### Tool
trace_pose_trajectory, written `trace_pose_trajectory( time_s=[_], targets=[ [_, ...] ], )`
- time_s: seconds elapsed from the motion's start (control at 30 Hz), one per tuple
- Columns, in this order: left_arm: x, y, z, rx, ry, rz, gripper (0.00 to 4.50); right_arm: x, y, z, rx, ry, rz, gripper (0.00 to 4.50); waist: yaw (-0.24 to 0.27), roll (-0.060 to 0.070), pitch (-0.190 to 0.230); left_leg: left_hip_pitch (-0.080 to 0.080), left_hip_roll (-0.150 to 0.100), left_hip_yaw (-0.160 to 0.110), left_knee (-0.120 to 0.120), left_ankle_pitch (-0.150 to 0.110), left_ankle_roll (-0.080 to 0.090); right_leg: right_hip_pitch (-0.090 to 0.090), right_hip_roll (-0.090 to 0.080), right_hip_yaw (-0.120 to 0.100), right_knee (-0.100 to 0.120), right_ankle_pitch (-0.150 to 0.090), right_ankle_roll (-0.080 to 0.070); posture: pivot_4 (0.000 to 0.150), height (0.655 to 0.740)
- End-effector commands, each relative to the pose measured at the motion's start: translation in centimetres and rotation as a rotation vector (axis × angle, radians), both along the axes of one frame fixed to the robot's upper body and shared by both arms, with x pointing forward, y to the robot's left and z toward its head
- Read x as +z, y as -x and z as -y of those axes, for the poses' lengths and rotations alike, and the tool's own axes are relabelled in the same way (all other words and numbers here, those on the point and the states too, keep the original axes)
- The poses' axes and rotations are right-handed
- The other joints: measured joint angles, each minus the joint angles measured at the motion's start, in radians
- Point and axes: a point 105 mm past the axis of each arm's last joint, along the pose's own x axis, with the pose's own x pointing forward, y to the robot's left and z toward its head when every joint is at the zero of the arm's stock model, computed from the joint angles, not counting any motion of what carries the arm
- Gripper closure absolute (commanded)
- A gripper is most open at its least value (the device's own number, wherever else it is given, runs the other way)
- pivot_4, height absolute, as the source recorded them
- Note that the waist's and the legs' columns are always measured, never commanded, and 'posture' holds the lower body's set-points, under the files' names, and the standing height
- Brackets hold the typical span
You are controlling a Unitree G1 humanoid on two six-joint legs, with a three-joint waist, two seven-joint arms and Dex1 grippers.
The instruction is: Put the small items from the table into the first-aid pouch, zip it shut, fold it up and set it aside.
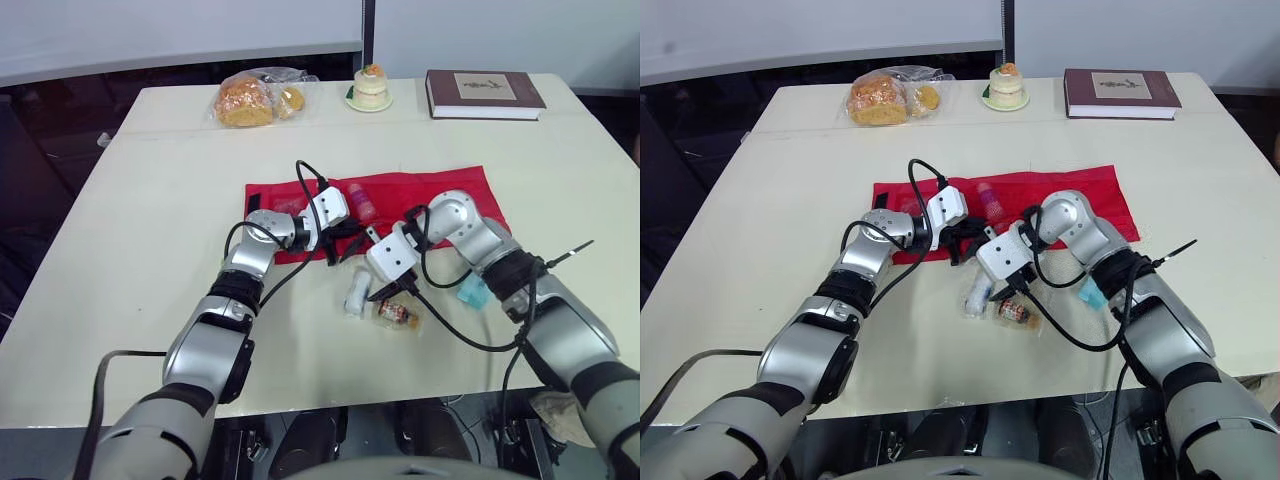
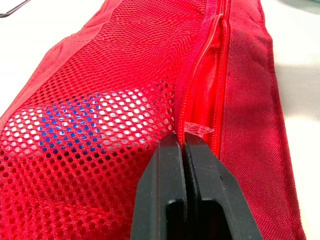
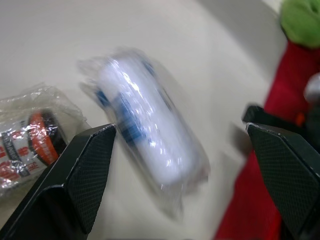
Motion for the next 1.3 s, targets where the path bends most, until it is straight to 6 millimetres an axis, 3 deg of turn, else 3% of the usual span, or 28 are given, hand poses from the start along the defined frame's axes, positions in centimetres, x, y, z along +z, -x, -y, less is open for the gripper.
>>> trace_pose_trajectory(
  time_s=[0.03,0.1,0.23,0.33,0.47,0.63,0.73,0.87,1.0,1.3],
  targets=[
    [0.5,0.1,0.2,-0.006,0.01,0.024,4.5,0.8,0.0,-0.1,0.035,0.016,0.034,0.86,-0.001,0.0,0.0,0.0,0.0,0.0,0.0,0.0,0.0,0.0,0.0,0.0,0.0,0.0,0.0,0.15,0.7289],
    [0.5,0.1,0.1,-0.003,0.011,0.024,4.5,0.5,-0.2,0.2,0.014,0.019,0.018,1.59,-0.001,0.0,0.0,0.0,0.0,0.0,0.0,0.0,0.0,0.0,0.0,0.0,0.0,0.0,0.0,0.15,0.7289],
    [0.5,0.2,0.0,0.001,0.013,0.024,4.5,0.9,-0.2,0.9,-0.062,-0.017,-0.051,3.56,-0.001,0.0,0.0,0.0,0.0,0.0,0.0,0.0,0.0,0.0,0.0,0.0,0.0,0.0,0.0,0.15,0.7289],
    [0.5,0.2,0.1,0.003,0.019,0.024,4.5,1.9,-0.3,1.5,-0.162,-0.072,-0.101,4.39,0.0,0.0,0.0,0.0,0.0,0.0,0.0,0.0,0.0,0.0,0.0,0.0,0.0,0.0,0.0,0.15,0.7289],
    [0.6,0.2,0.3,0.004,0.032,0.022,4.5,3.3,-0.9,3.3,-0.382,-0.156,-0.168,4.45,0.003,0.0,0.0,0.0,0.0,0.0,0.0,0.0,0.0,0.0,0.0,0.0,0.0,0.0,0.0,0.15,0.7289],
    [0.9,0.1,0.8,-0.002,0.052,0.02,4.5,3.9,-1.8,7.2,-0.669,-0.131,-0.169,4.45,0.008,0.0,0.0,0.0,0.0,0.0,0.0,0.0,0.0,0.0,-0.001,0.0,0.0,0.0,0.0,0.15,0.7289],
    [1.0,0.2,1.4,-0.016,0.063,0.018,4.5,4.1,-3.1,9.7,-0.942,-0.126,-0.193,4.45,0.009,0.0,0.0,0.0,0.0,0.001,0.0,0.0,0.0,0.0,-0.001,0.001,0.001,0.0,0.0,0.15,0.7289],
    [1.2,0.3,2.2,-0.034,0.086,0.012,4.5,3.4,-2.8,10.1,-1.117,-0.124,-0.308,4.45,0.009,0.0,0.0,0.0,0.0,0.001,0.0,0.0,0.0,0.0,-0.003,0.001,0.001,0.0,0.0,0.15,0.7289],
    [1.3,0.5,3.0,-0.036,0.124,-0.006,4.5,2.1,-4.5,11.4,-1.264,-0.074,-0.176,4.45,0.011,0.0,0.0,-0.001,0.0,0.001,0.0,0.0,0.0,0.0,-0.004,0.001,0.001,0.0,0.0,0.15,0.7289],
    [1.0,1.4,4.4,-0.073,0.139,-0.021,4.5,2.8,-6.1,9.6,-1.43,-0.213,-0.254,4.45,0.01,0.0,0.0,0.0,-0.001,0.0,0.0,0.0,0.0,0.0,-0.003,0.001,0.001,0.0,0.0,0.15,0.7289]
  ],
)
